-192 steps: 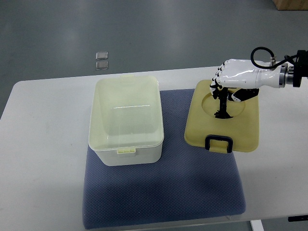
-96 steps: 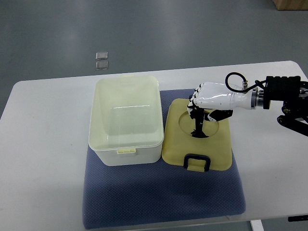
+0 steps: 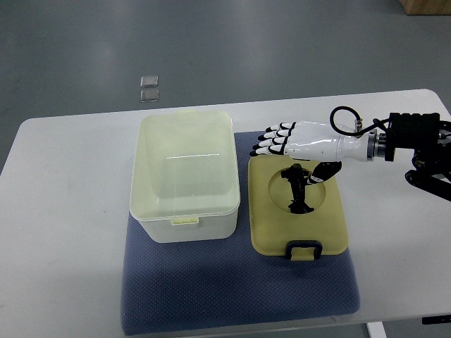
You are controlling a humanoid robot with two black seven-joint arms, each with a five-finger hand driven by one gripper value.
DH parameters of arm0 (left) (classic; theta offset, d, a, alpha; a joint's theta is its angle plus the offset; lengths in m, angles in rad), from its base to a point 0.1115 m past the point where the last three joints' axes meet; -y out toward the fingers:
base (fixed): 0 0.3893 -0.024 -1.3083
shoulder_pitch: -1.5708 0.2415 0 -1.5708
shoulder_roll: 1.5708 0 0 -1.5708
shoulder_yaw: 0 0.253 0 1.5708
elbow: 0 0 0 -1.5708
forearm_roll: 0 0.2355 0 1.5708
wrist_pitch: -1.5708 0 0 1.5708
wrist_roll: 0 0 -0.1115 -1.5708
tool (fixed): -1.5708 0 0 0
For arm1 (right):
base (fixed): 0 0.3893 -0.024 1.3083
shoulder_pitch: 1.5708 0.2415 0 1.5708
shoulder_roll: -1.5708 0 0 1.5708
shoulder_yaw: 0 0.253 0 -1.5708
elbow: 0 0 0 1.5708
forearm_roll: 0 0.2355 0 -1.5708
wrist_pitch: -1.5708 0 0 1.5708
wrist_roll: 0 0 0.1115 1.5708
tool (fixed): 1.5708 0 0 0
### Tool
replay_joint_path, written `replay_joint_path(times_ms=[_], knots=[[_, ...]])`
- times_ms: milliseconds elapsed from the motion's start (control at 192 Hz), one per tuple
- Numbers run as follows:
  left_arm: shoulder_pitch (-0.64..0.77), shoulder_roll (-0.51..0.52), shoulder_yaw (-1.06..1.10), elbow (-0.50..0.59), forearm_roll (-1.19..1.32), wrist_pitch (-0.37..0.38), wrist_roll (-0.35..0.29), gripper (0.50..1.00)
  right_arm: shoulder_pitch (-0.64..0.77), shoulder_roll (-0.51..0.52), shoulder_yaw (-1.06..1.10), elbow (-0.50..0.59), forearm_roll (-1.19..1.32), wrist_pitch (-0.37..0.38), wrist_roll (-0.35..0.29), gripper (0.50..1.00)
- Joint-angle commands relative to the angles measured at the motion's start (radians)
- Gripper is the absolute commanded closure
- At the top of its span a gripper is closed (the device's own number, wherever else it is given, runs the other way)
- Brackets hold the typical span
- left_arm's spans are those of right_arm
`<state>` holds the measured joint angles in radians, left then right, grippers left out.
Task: Open white storage box with right hand
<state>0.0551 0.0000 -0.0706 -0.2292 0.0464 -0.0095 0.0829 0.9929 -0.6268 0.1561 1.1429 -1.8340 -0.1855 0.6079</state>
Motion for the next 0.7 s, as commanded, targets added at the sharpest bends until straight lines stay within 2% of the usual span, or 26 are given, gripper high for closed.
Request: replay_joint_path(times_ms=[0,245,391,484,568,693], knots=[[0.0,0.0,0.0,0.001,0.0,0.0,0.0,0.5,0.003,-0.019,-0.001,0.015,0.001,0.009,0.003,0.566],[0.0,0.0,-0.001,0.001,0.0,0.0,0.0,0.5,0.062,-0.057,0.003,0.009,0.012,0.051,0.001,0.566],[0.0,0.0,-0.003,0.001,0.0,-0.001,0.0,0.5,0.087,-0.073,0.083,-0.014,0.151,0.095,-0.013,0.566],[0.0,0.0,-0.002,0.001,0.0,0.0,0.0,0.5,0.095,-0.06,0.158,-0.049,0.291,0.146,-0.049,0.566],[0.0,0.0,-0.001,0.001,0.0,0.0,0.0,0.5,0.089,-0.044,0.223,-0.091,0.42,0.153,-0.091,0.566],[0.0,0.0,-0.001,-0.002,0.001,0.0,0.0,0.5,0.085,0.079,0.333,-0.204,0.74,0.149,-0.191,0.566]])
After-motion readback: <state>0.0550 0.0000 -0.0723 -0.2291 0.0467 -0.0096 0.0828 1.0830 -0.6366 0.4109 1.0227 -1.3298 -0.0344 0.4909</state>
